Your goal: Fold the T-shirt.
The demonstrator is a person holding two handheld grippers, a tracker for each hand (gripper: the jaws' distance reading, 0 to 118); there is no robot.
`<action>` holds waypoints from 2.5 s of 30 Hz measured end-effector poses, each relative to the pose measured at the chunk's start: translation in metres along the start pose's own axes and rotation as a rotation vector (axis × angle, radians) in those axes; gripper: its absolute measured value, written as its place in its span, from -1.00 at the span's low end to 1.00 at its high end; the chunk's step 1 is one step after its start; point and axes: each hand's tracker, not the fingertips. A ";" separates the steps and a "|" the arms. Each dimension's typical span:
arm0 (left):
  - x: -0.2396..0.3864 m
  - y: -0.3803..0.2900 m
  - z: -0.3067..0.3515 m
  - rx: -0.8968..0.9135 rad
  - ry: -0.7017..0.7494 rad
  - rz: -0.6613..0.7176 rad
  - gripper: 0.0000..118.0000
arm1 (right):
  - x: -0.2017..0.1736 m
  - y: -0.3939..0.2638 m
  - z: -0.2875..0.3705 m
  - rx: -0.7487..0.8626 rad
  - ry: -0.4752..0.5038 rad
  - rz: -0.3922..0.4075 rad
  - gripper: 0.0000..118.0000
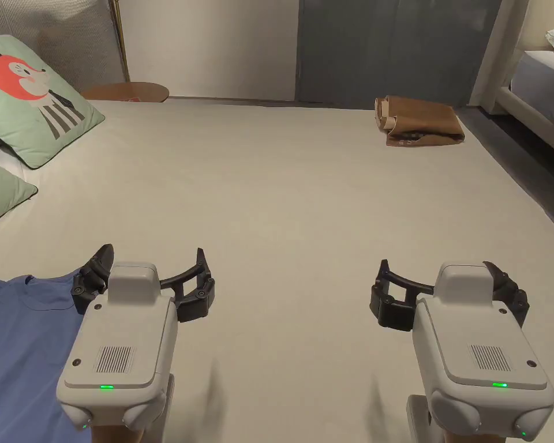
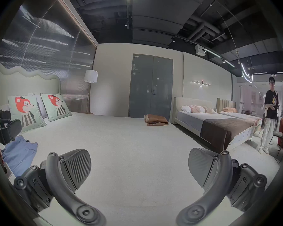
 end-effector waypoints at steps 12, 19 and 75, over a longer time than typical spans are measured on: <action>-0.001 0.000 0.000 0.005 -0.002 -0.001 0.85 | -0.001 0.000 0.001 -0.001 0.001 0.010 1.00; -0.002 0.000 0.000 0.006 -0.002 0.000 0.85 | -0.002 -0.001 0.001 -0.001 0.004 0.012 1.00; -0.001 0.004 0.004 0.030 -0.018 -0.009 0.84 | -0.001 0.008 0.008 0.014 0.012 0.020 1.00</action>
